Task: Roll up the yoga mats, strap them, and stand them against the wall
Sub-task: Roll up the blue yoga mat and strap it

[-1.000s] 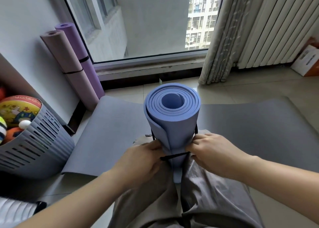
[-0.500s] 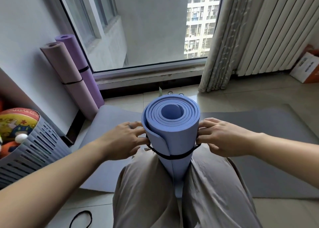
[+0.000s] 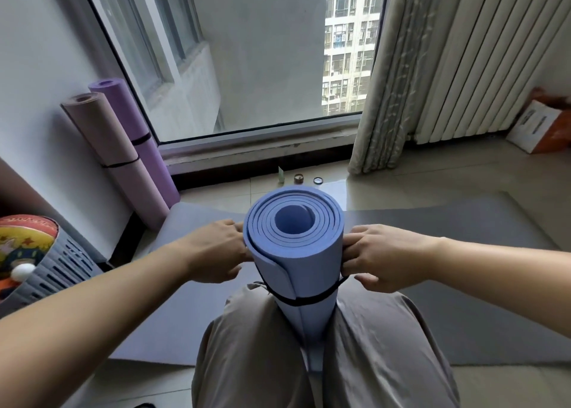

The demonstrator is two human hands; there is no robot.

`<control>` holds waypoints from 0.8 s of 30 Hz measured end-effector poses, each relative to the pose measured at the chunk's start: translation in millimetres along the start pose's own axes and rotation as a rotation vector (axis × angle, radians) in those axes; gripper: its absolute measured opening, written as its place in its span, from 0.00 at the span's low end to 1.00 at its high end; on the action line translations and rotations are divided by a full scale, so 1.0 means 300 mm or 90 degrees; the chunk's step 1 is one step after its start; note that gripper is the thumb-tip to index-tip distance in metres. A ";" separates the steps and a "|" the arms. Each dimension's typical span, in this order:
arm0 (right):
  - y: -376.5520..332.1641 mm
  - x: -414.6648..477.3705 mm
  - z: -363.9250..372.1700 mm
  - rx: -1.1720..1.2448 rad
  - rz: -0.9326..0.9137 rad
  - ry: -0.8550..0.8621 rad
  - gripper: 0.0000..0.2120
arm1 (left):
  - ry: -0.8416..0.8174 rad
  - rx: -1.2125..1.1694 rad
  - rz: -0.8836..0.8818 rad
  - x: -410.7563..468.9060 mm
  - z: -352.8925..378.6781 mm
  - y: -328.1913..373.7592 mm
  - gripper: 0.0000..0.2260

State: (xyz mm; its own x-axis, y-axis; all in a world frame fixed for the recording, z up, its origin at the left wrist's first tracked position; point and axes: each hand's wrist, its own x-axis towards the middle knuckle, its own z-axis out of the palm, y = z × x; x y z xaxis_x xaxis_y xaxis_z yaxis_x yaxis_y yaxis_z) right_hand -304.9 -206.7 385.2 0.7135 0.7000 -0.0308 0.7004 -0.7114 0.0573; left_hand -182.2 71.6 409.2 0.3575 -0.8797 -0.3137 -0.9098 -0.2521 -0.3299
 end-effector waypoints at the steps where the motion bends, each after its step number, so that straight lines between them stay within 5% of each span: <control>1: 0.004 -0.004 0.000 -0.006 -0.006 0.008 0.15 | -0.008 0.014 0.019 -0.003 0.006 -0.007 0.22; 17: -0.090 -0.103 0.014 0.045 -0.016 -0.008 0.16 | 0.194 0.025 0.217 -0.092 0.066 0.076 0.15; 24: -0.048 -0.097 -0.024 -0.006 -0.099 0.032 0.11 | 0.163 0.103 0.254 -0.052 0.028 0.022 0.11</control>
State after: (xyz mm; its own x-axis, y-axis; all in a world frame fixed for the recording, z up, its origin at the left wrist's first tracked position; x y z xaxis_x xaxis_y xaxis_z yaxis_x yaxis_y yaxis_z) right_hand -335.8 -216.4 392.4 0.5939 0.8045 0.0103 0.8024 -0.5932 0.0656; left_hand -192.0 87.0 404.5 -0.0939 -0.9706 -0.2215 -0.9134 0.1725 -0.3687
